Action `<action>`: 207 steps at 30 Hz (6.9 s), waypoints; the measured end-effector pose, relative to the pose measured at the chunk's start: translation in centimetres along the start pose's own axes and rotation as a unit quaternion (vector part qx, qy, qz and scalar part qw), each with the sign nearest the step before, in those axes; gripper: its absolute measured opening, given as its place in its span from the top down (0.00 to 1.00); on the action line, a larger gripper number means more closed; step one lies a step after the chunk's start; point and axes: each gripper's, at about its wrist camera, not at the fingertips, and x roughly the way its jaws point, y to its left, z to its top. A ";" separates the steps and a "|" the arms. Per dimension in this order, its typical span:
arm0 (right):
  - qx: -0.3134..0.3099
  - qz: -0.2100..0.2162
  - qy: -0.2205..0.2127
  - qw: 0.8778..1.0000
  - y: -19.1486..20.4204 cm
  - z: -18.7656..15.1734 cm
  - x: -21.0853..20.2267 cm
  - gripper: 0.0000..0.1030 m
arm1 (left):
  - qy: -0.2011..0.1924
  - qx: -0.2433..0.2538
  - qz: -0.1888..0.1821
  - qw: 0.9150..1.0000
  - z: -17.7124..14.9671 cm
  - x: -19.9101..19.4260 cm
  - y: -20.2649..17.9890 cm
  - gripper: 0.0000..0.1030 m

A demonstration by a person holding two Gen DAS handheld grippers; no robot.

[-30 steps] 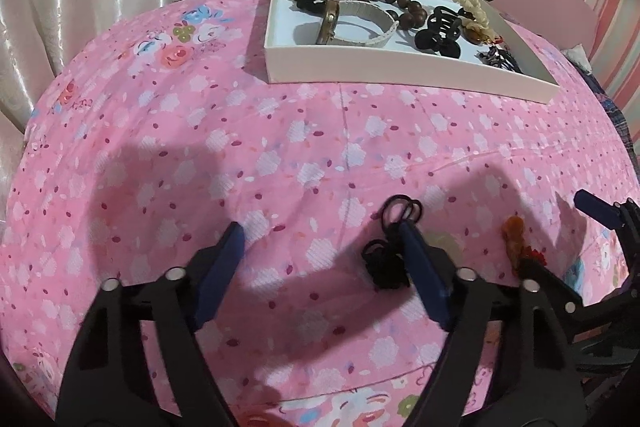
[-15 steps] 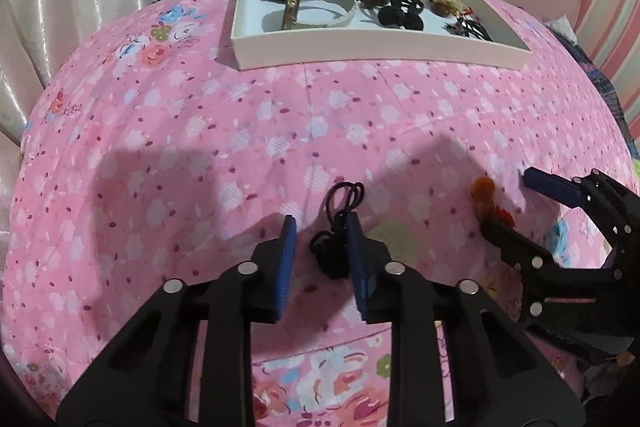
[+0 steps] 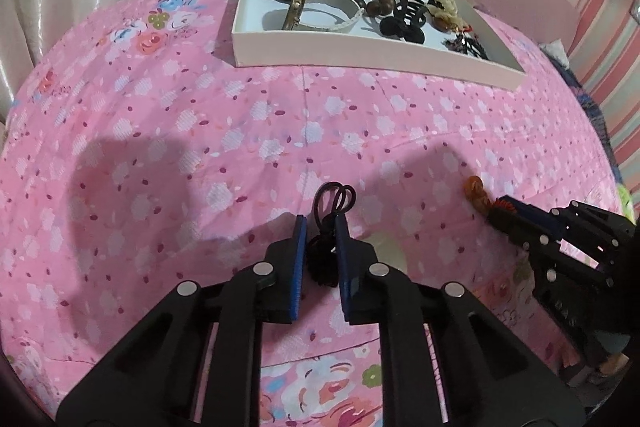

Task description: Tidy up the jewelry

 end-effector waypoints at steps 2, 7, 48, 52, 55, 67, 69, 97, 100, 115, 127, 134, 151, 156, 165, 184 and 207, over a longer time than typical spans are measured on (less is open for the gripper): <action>0.016 -0.006 -0.005 1.000 -1.1 0.1 0.0 0.93 | -0.004 -0.010 -0.006 1.000 0.0 -0.1 0.3 0.89; 0.048 -0.021 -0.015 0.999 -3.0 0.4 0.0 0.93 | -0.021 -0.017 -0.012 1.000 0.1 -0.5 0.3 0.89; 0.069 -0.028 -0.042 0.996 -4.1 0.7 -0.5 0.93 | -0.080 -0.030 0.005 0.996 0.5 -1.7 0.4 0.90; 0.070 -0.028 -0.040 0.996 -4.2 0.6 -0.4 0.93 | -0.078 -0.031 0.005 0.996 0.5 -1.6 0.4 0.90; 0.074 -0.030 -0.040 0.996 -4.4 0.6 -0.4 0.93 | -0.080 -0.033 0.000 0.996 0.6 -1.5 0.4 0.90; 0.081 -0.041 -0.047 0.995 -4.5 1.7 -0.9 0.93 | -0.096 -0.049 -0.006 0.994 1.8 -3.3 0.4 0.90; 0.081 -0.044 -0.047 0.995 -4.5 2.2 -1.0 0.93 | -0.098 -0.047 -0.003 0.994 2.4 -3.6 0.1 0.90; 0.138 -0.011 -0.108 0.984 -9.5 14.7 1.2 0.93 | -0.130 -0.043 0.024 0.990 14.3 -1.9 1.0 0.90; 0.130 -0.017 -0.100 0.986 -9.2 14.2 2.4 0.93 | -0.111 -0.052 0.030 0.992 14.3 -0.3 2.2 0.90; 0.114 -0.019 -0.077 0.990 -8.8 13.3 6.0 0.93 | -0.086 -0.038 0.077 0.993 13.6 4.1 2.9 0.90; 0.098 -0.054 -0.018 0.994 -9.2 13.0 7.1 0.93 | -0.083 -0.023 0.086 0.993 13.0 4.8 2.2 0.90; 0.084 -0.049 -0.015 0.995 -8.4 12.5 8.4 0.93 | -0.078 -0.032 0.085 0.993 13.0 5.1 2.3 0.90; 0.108 -0.040 -0.018 0.993 -9.0 12.4 8.1 0.59 | -0.076 -0.022 0.105 0.991 12.9 4.8 1.9 0.86; 0.127 -0.028 -0.041 0.991 -9.4 12.1 5.6 0.35 | -0.082 -0.023 0.098 0.992 12.2 2.7 0.9 0.52; 0.131 -0.070 -0.092 0.985 -8.3 9.0 -2.2 0.05 | -0.209 -0.004 0.118 0.971 7.7 -7.4 -1.8 0.03; 0.087 -0.130 -0.212 0.965 -2.0 2.1 -15.1 0.02 | -0.298 -0.032 0.163 0.940 -4.2 -17.0 -4.0 0.03; 0.087 -0.195 -0.206 0.955 -2.0 0.4 -13.2 0.02 | -0.296 -0.044 0.171 0.939 -5.0 -14.8 -3.9 0.03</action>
